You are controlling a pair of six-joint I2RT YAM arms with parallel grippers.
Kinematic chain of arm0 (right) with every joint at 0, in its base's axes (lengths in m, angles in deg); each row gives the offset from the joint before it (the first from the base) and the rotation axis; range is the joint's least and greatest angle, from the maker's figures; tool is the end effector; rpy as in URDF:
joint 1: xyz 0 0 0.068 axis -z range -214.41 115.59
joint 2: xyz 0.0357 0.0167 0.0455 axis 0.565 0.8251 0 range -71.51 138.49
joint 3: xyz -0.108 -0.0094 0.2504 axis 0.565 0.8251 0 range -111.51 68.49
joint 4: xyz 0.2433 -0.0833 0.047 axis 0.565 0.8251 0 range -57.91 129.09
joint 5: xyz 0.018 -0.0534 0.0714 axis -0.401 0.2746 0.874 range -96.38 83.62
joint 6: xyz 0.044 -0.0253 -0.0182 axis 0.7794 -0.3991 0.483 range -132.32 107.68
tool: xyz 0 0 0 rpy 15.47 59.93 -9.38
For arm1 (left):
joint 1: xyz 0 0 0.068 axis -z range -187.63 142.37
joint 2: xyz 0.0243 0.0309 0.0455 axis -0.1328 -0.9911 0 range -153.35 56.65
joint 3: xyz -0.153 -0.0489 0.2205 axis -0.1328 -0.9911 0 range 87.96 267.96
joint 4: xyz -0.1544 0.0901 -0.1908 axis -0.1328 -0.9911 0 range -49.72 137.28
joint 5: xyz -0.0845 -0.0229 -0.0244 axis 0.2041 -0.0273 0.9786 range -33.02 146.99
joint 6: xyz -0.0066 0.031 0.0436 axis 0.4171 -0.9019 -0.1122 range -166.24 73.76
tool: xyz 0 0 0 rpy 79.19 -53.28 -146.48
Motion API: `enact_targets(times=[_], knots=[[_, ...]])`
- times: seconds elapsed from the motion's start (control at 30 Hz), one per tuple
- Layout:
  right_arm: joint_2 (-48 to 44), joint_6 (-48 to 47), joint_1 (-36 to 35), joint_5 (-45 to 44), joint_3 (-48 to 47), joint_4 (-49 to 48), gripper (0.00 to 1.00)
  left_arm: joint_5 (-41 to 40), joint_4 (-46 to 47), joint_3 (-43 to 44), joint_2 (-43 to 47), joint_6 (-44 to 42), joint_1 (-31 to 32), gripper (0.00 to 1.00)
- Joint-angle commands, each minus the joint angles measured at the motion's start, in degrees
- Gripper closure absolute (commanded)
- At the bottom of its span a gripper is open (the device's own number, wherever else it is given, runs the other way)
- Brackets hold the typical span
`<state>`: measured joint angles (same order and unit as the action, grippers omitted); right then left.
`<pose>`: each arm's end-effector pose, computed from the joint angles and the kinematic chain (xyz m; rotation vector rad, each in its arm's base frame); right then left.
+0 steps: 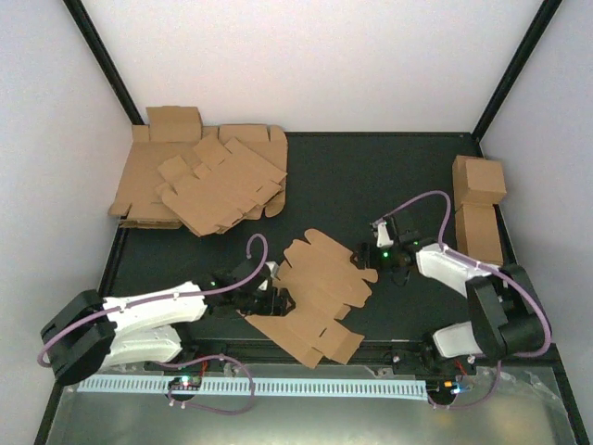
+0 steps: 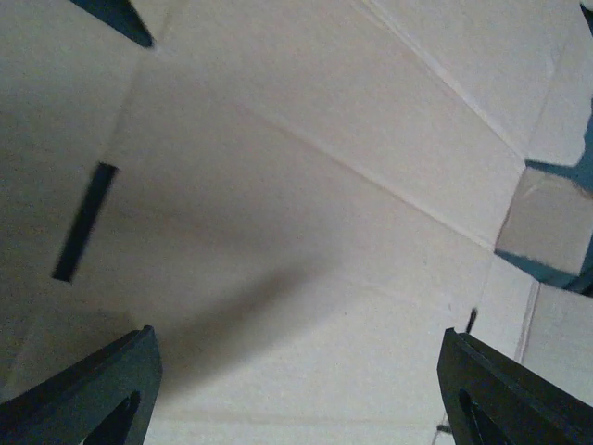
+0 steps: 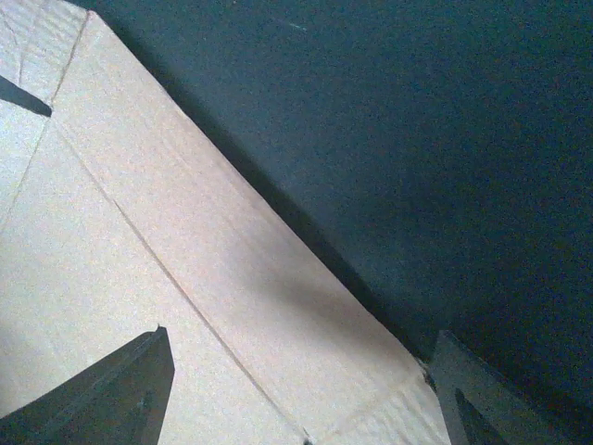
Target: Fold the paper box
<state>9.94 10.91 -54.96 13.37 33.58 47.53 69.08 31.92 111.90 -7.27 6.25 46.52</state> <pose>0.2236 0.0967 0.1431 -0.0551 2.7340 0.6954 0.1064 -0.1601 0.1497 0.1339 2.8105 -0.8818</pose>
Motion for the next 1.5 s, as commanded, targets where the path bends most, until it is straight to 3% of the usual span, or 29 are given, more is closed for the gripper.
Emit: enact_targets(times=[0.0, 0.33, 0.53, 0.67, 0.87, 1.0, 1.13, 1.47], knots=[[-5.4, 1.4, -0.2, -4.0, 1.0, 2.7, 0.2, -1.5, 0.1, 0.7, -1.4, -3.8, -3.4, 0.15], [-7.6, 0.6, 0.0, -10.9, -1.7, 6.6, 0.15, -3.4, 5.3, 7.2, -15.3, -10.2, -4.6, 0.16], [-11.8, 3.7, 1.5, -18.2, -2.8, 7.0, 0.15, -6.8, 4.8, 18.9, -25.0, -18.2, -7.0, 0.17], [-13.2, 6.0, 2.3, -24.2, -3.4, 8.9, 0.04, -8.0, 4.8, 27.9, -32.7, -22.0, -9.8, 0.18], [-12.3, 4.5, 9.3, -16.7, -2.6, 8.7, 0.04, -4.3, 2.6, 42.3, -42.3, -24.5, -12.7, 0.18], [-11.8, 3.7, 11.7, -11.3, -1.0, 7.4, 0.04, -3.9, 0.0, 46.2, -39.9, -24.7, -12.6, 0.18], [-9.8, 2.8, 11.7, -8.4, -1.2, 7.0, 0.04, -1.8, -3.6, 44.1, -33.7, -24.6, -12.6, 0.17], [-5.8, 1.9, 11.8, -4.0, -2.3, 4.4, 0.04, 1.3, -13.0, 21.9, -7.0, -15.2, -10.1, 0.16]])
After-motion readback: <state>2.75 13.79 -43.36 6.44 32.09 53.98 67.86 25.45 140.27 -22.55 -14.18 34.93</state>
